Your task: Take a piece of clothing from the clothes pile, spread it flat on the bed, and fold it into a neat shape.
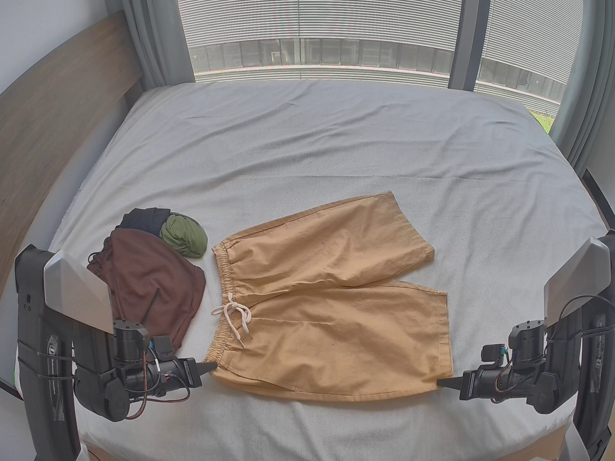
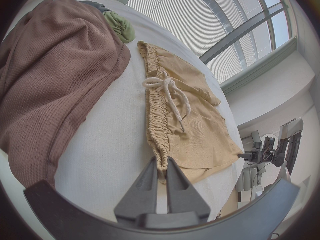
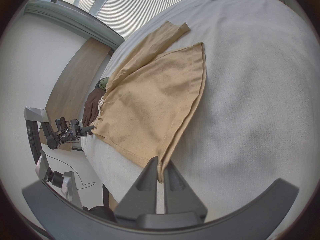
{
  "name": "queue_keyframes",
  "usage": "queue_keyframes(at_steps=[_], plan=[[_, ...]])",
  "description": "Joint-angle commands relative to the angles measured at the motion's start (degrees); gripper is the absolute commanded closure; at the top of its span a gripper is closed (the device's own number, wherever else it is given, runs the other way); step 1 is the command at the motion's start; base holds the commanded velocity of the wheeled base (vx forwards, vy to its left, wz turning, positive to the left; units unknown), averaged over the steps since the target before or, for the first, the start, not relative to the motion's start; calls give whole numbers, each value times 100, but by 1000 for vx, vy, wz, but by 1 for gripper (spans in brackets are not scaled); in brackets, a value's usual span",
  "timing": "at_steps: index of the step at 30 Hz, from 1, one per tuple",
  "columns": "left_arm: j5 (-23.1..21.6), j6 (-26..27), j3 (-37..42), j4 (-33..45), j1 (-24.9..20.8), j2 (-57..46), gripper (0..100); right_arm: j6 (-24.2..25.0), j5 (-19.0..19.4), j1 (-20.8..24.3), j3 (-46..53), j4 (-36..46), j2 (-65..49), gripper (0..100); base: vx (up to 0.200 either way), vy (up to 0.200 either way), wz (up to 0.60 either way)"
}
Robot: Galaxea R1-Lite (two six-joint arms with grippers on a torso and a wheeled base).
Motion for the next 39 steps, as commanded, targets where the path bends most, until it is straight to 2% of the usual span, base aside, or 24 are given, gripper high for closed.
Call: queue_keyframes(at_steps=[1, 7, 17, 29, 39], plan=[[3, -65, -205, -52, -5, -185, 100, 10, 0, -36, -30, -1, -312, 100, 0, 0, 0], [38, -452, -425, -61, -93, -466, 100, 28, 0, -36, -170, -1, -619, 100, 0, 0, 0], [74, -540, -618, -61, -146, -642, 100, 72, 0, -54, -531, -1, -936, 100, 0, 0, 0], [311, -1006, -987, -70, -207, -730, 100, 72, 0, -80, -1005, 17, -1164, 100, 0, 0, 0], [355, -1050, -1128, -70, -225, -730, 100, 80, 0, -89, -1498, 544, -1595, 100, 0, 0, 0]])
